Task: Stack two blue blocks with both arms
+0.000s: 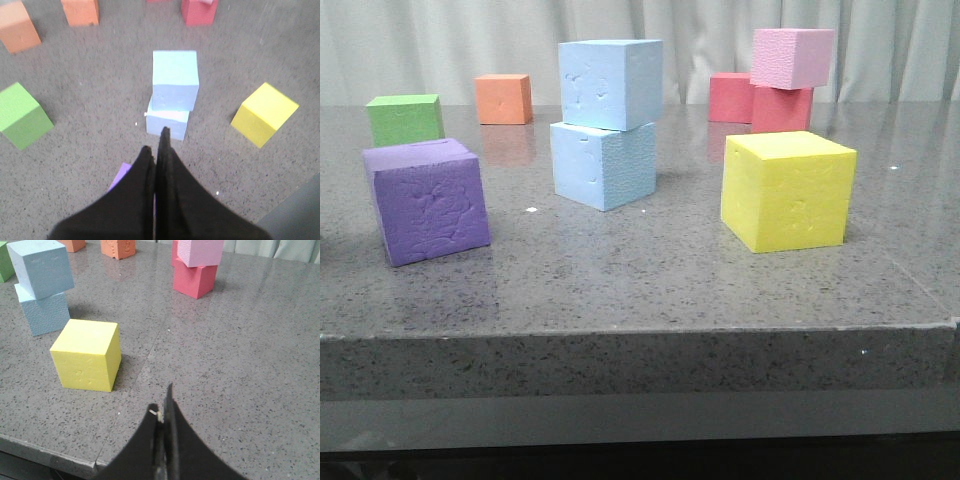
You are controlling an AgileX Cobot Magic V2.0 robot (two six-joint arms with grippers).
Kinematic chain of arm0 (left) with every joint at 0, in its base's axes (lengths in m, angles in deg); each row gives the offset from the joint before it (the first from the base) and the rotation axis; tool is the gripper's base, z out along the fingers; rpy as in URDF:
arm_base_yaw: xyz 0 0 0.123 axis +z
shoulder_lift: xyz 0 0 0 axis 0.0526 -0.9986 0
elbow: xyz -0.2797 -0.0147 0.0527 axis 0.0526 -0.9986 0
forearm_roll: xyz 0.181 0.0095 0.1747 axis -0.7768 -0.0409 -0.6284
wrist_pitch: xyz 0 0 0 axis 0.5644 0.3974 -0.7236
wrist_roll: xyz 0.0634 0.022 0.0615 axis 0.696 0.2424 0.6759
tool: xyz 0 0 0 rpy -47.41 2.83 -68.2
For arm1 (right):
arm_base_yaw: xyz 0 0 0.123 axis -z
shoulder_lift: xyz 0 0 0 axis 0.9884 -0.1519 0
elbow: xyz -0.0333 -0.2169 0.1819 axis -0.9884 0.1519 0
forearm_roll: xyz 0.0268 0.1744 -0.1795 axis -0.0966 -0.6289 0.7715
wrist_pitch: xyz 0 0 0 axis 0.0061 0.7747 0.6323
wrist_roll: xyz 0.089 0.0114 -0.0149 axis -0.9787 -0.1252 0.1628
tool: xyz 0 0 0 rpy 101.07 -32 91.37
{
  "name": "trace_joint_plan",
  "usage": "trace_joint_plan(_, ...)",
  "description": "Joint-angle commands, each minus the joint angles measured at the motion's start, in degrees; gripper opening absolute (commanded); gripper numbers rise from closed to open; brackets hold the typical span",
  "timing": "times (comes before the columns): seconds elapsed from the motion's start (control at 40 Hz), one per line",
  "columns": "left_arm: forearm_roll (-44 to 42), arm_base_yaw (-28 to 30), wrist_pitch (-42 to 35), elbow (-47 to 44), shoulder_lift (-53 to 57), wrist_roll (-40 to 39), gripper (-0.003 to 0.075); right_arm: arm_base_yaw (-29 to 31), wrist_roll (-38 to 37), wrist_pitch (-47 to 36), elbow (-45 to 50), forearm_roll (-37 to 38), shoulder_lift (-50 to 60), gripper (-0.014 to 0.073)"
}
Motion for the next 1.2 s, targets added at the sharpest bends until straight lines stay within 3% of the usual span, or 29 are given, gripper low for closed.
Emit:
trace_joint_plan(0.0, 0.37, -0.11, -9.87, -4.76, 6.65, 0.26, -0.002, 0.35, 0.16, -4.45, -1.4, -0.56, -0.33, -0.0068)
trace_joint_plan(0.45, 0.89, -0.11, -23.46, -29.73, 32.86, 0.26, -0.002, 0.35, 0.16, -4.45, -1.4, -0.56, -0.33, -0.0068)
trace_joint_plan(0.6, 1.04, -0.11, -24.14, -34.77, 41.21, 0.26, -0.002, 0.35, 0.16, -4.45, -1.4, -0.56, -0.33, -0.0068)
trace_joint_plan(0.82, 1.04, -0.11, -23.87, -37.45, 49.66, 0.26, -0.002, 0.35, 0.16, -4.45, -1.4, -0.56, -0.33, -0.0068)
trace_joint_plan(1.18, 1.04, -0.11, -23.87, -37.45, 49.96, 0.26, -0.002, 0.35, 0.16, -4.26, -1.4, -0.56, -0.33, -0.0068)
